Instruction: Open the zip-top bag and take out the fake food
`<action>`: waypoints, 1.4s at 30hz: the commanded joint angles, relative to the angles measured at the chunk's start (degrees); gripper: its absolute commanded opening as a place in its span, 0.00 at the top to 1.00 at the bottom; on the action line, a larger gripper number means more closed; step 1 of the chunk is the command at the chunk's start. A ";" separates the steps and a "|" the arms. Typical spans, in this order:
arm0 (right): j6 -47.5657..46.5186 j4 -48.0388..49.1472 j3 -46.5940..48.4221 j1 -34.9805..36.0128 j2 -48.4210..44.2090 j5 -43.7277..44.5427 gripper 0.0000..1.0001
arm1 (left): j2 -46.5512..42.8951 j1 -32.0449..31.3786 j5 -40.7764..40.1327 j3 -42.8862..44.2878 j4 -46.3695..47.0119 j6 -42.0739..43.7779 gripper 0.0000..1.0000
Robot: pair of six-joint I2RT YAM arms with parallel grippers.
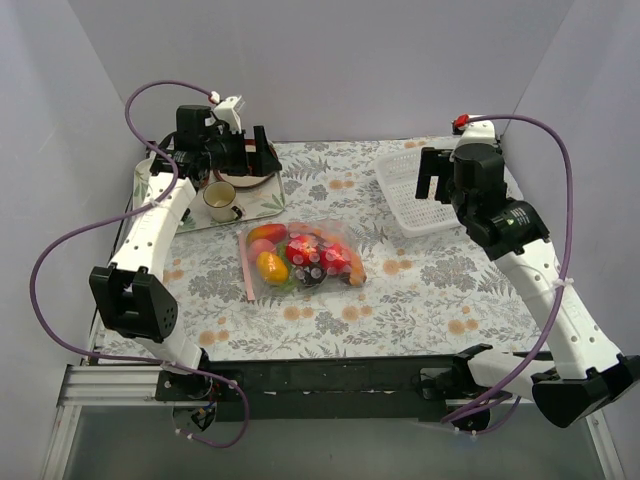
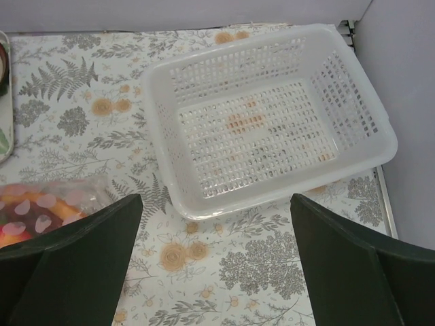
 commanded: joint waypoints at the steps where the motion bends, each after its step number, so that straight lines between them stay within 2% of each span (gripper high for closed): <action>1: 0.13 1.61 -1.76 -0.14 1.32 -0.83 0.02 | -4.13 0.01 5.76 -2.58 2.65 -0.72 0.02; 9: -0.75 1.96 1.12 -0.23 8.43 -0.39 0.02 | -6.68 -1.84 5.94 -7.24 5.90 -0.37 0.02; 16: -2.42 5.65 8.50 -0.23 20.28 0.84 0.04 | -5.81 -1.84 10.16 -8.30 2.91 -0.72 0.02; 20: -4.00 8.90 12.20 -0.23 26.89 0.93 0.03 | -6.85 -2.10 10.78 -12.68 4.14 0.34 0.02; 28: -4.44 13.47 14.32 -0.93 37.53 -1.53 0.03 | -6.34 -9.13 6.13 -16.91 6.87 5.07 0.02; 32: -2.60 13.56 12.74 -1.63 40.26 -1.72 0.07 | -4.05 -12.20 2.96 -17.97 8.80 5.70 0.02; 36: 1.79 17.95 2.93 -5.05 36.76 -2.23 0.11 | -0.89 -14.93 -0.47 -17.44 12.75 6.57 0.02; 38: 3.56 20.31 -0.08 -7.69 35.00 -6.25 0.11 | 1.65 -16.77 -2.14 -15.86 13.63 7.45 0.02; 42: 2.33 21.21 -3.08 -8.31 32.27 -12.07 0.11 | 6.05 -17.84 -5.39 -13.40 13.55 7.98 0.02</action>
